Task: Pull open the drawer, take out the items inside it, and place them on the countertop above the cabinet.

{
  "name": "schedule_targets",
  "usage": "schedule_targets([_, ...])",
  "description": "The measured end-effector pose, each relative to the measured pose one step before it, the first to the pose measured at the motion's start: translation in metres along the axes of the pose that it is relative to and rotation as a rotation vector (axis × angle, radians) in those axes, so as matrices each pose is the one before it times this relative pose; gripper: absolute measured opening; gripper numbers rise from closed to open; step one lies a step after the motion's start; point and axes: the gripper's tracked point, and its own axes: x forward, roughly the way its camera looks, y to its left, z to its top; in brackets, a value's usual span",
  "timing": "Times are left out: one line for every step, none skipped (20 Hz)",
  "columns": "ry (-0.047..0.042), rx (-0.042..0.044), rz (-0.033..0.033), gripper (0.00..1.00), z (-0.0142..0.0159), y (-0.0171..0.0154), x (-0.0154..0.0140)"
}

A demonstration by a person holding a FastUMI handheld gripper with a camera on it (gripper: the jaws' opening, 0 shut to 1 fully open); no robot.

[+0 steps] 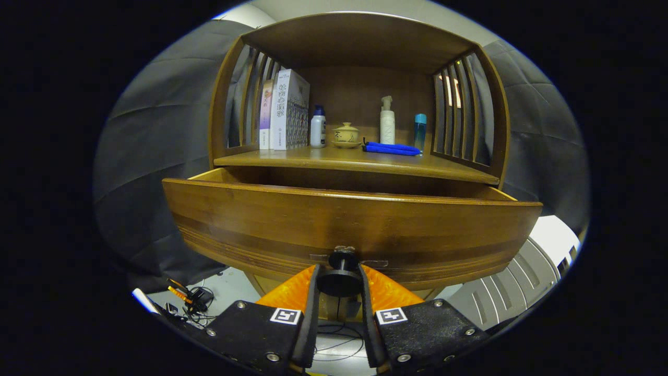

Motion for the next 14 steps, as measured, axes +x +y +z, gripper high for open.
schedule_targets([0.00475, 0.00172, 0.00043, 0.38, -0.00382, 0.00043, -0.00527])
schedule_targets([0.00151, 0.00063, 0.00028, 0.38, -0.00487, 0.00099, -0.00795])
schedule_targets([0.00294, 0.00278, 0.00131, 0.38, -0.00318, 0.00087, -0.00692])
schedule_targets([0.00885, 0.00001, 0.00153, 0.38, -0.00600, 0.00153, -0.00528])
schedule_targets([0.01019, -0.00599, -0.00052, 0.38, -0.00576, 0.00075, -0.00542])
schedule_targets([-0.01188, -0.00017, 0.00653, 0.38, -0.00061, 0.00275, -0.00532])
schedule_targets([0.01268, 0.00480, 0.01055, 0.39, -0.00463, 0.00330, -0.00441])
schedule_targets([-0.00747, 0.00074, 0.00348, 0.38, 0.00056, 0.00282, -0.00348])
schedule_targets([0.00767, 0.00362, 0.00193, 0.38, -0.00251, 0.00079, -0.00305])
schedule_targets([-0.00171, 0.00446, 0.00159, 0.38, -0.00085, 0.00211, -0.00385])
schedule_targets([0.00808, 0.00476, -0.00004, 0.38, -0.00146, 0.00048, -0.00182])
schedule_targets([-0.00194, 0.00367, -0.00060, 0.38, -0.00076, 0.00037, -0.00164])
schedule_targets([0.01004, 0.00075, 0.00312, 0.38, 0.00023, 0.00030, 0.00043])
schedule_targets([0.00794, -0.00519, 0.00934, 0.38, -0.00174, 0.00082, -0.00091])
